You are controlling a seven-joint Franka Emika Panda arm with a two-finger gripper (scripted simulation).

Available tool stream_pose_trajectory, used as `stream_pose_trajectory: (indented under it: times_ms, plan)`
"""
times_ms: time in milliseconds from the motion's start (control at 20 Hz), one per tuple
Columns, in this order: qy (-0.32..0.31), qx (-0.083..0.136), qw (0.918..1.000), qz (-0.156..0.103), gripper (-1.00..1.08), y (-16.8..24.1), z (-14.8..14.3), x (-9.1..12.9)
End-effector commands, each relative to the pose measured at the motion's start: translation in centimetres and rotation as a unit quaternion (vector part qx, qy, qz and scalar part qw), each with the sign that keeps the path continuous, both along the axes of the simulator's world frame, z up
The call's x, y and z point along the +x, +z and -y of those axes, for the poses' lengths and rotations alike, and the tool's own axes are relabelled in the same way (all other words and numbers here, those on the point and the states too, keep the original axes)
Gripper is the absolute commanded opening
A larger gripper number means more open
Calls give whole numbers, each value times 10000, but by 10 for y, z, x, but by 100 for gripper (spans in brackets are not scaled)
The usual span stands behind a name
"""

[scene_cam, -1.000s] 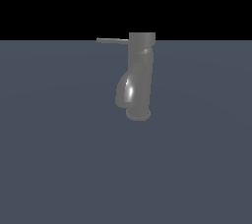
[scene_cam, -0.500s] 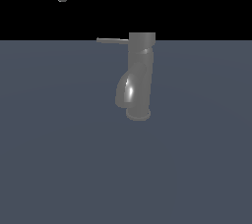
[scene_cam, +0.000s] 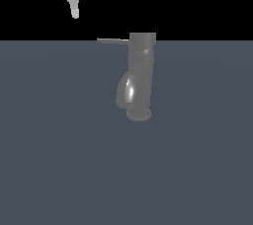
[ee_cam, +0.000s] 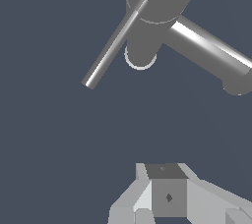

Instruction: Turn on the faucet by rotating a designated handle.

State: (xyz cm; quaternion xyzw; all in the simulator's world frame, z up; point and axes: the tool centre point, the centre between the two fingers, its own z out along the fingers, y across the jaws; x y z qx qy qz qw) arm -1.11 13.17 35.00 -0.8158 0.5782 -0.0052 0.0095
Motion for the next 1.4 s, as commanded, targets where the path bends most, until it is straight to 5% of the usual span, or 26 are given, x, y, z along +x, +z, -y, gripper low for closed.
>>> stream_pose_trajectory:
  times_ms: [0, 350, 750, 1350]
  plan:
    - [-294, -3, 9996, -9, -100, -7, 3, 13]
    - [-1163, -14, 9932, -42, -100, -28, 17, 52]
    - [-2129, -28, 9770, -79, -100, -50, 41, 91]
    - [-2854, -24, 9584, -107, -100, -67, 65, 117]
